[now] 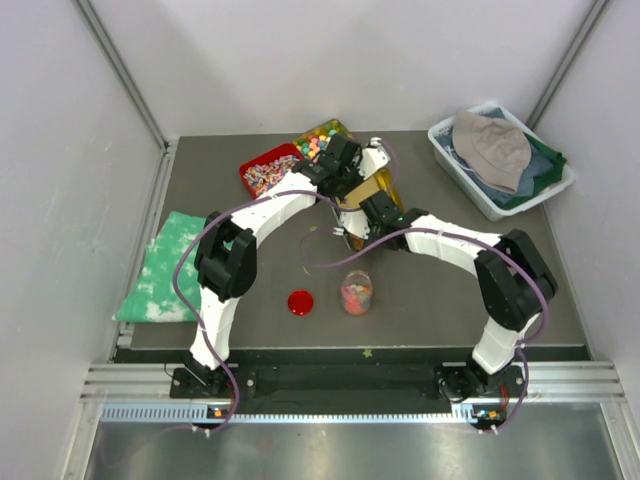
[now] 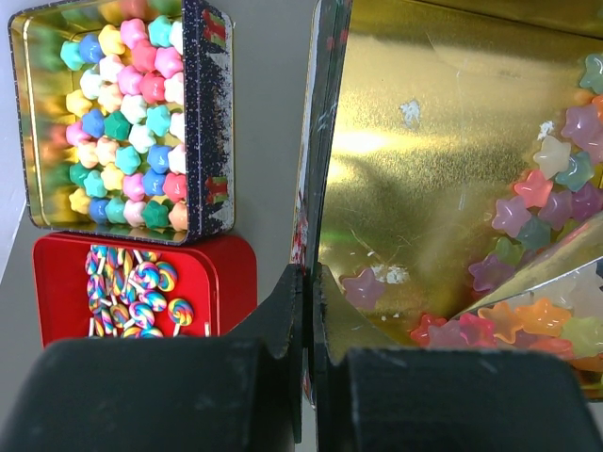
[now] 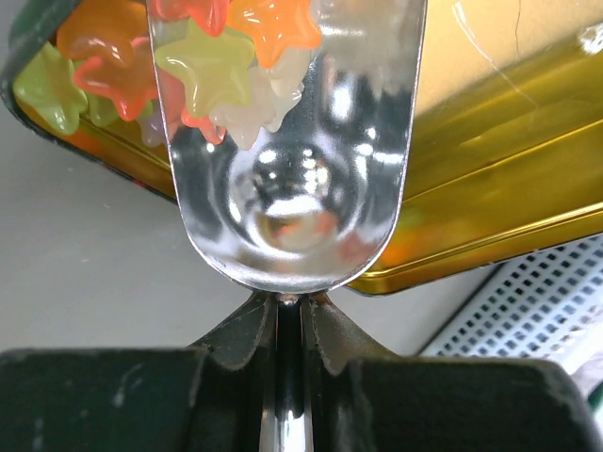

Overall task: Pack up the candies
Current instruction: Scoop the fake candies from the storage box.

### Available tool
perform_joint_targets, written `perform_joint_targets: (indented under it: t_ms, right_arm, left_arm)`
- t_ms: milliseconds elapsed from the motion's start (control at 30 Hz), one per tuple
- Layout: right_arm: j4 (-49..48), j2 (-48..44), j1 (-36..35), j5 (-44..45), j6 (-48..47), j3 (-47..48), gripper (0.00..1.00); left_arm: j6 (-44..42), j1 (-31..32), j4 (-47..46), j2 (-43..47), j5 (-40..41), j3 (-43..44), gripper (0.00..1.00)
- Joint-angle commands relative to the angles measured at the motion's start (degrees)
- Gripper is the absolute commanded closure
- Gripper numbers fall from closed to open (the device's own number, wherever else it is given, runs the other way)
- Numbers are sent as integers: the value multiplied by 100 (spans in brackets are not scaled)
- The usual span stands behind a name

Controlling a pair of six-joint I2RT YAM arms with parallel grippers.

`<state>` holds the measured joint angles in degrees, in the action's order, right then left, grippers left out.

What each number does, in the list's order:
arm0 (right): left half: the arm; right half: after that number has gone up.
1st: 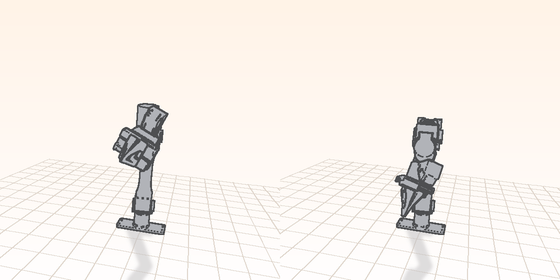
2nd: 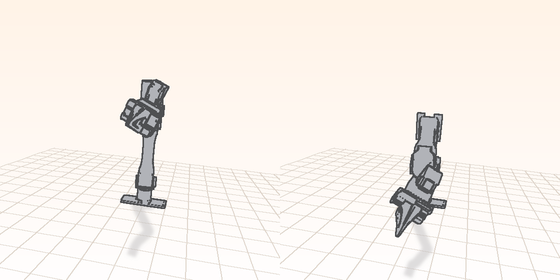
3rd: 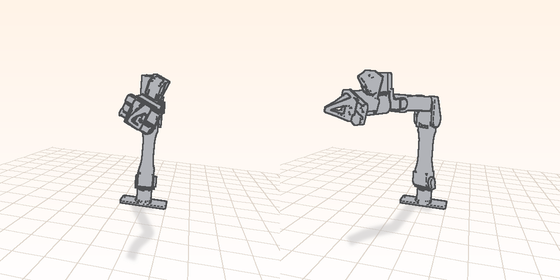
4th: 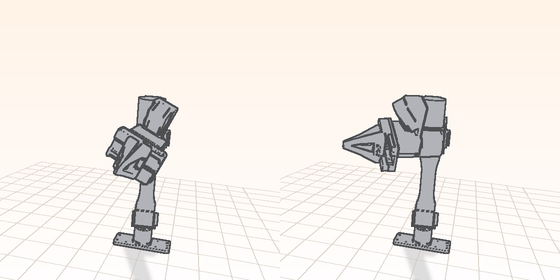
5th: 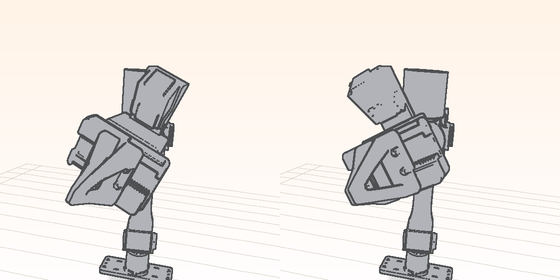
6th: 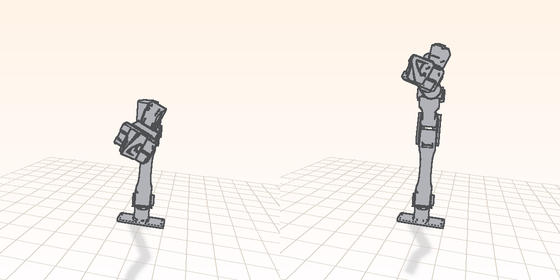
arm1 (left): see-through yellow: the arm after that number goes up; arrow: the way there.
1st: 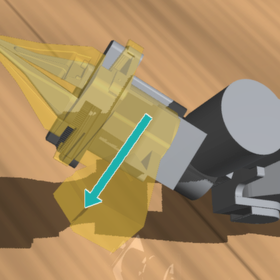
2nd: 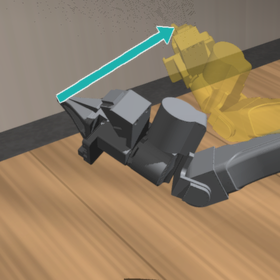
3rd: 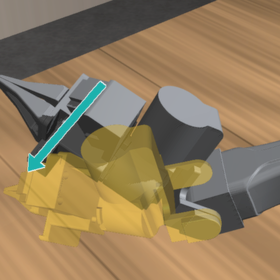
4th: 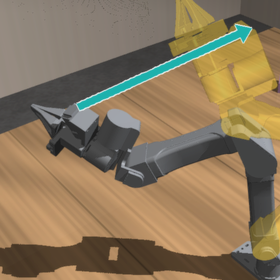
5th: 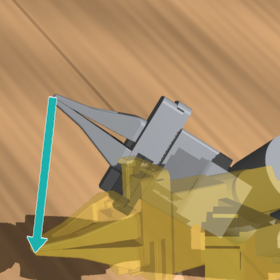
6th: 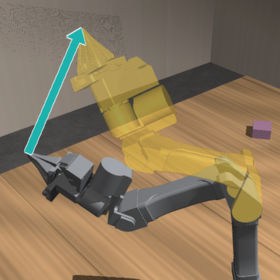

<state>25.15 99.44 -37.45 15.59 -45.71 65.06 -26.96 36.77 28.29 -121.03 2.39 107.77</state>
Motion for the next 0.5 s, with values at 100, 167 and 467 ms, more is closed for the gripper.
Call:
perform_joint_targets:
  t_ms: [100,167,467]
  right_arm:
    - [465,-179,-131,-558,765,7,100]
    - [456,-354,-122,-540,827,-46,100]
    - [192,-1014,19,-505,1047,-476,100]
  left_arm:
    - [525,137,-887,502,-310,60,100]
    - [508,137,-887,493,-310,43,100]
    - [516,128,-992,475,-292,-168,100]
